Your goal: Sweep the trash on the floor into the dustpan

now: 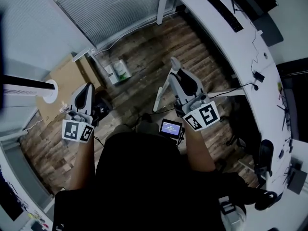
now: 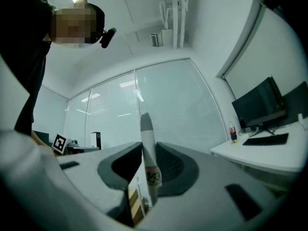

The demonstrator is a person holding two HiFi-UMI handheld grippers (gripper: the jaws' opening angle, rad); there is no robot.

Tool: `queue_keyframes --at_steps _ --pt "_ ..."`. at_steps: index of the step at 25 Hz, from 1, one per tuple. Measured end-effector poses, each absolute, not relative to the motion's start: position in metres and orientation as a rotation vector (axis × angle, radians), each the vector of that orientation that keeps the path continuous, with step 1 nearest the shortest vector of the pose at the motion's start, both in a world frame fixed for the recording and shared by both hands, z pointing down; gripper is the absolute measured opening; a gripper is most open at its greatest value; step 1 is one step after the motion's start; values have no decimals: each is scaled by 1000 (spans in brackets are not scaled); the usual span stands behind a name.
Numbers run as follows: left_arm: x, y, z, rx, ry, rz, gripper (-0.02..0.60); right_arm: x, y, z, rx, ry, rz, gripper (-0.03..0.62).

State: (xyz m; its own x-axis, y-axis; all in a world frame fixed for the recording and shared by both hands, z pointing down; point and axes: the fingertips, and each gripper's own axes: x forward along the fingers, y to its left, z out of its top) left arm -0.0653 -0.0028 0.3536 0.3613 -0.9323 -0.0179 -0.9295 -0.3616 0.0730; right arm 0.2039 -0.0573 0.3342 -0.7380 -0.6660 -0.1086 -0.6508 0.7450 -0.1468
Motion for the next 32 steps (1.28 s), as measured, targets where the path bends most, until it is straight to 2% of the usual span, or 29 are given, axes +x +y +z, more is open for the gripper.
queue_keyframes --at_steps 6,11,22,27,32 --pt "-72 21 357 2575 -1668 -130 -5 199 -14 358 -1163 2804 -227 95" --pt "-85 57 354 2638 -1598 -140 -5 194 27 345 -1260 2725 -227 97" --pt "-162 148 376 2576 -1589 -162 -5 130 100 349 -1350 2667 -270 97" --pt "-169 176 384 2571 -1567 -161 -5 112 128 354 -1324 2658 -297 97" --pt "-163 190 381 2576 -1570 -164 -5 100 148 332 -1189 2691 -176 94"
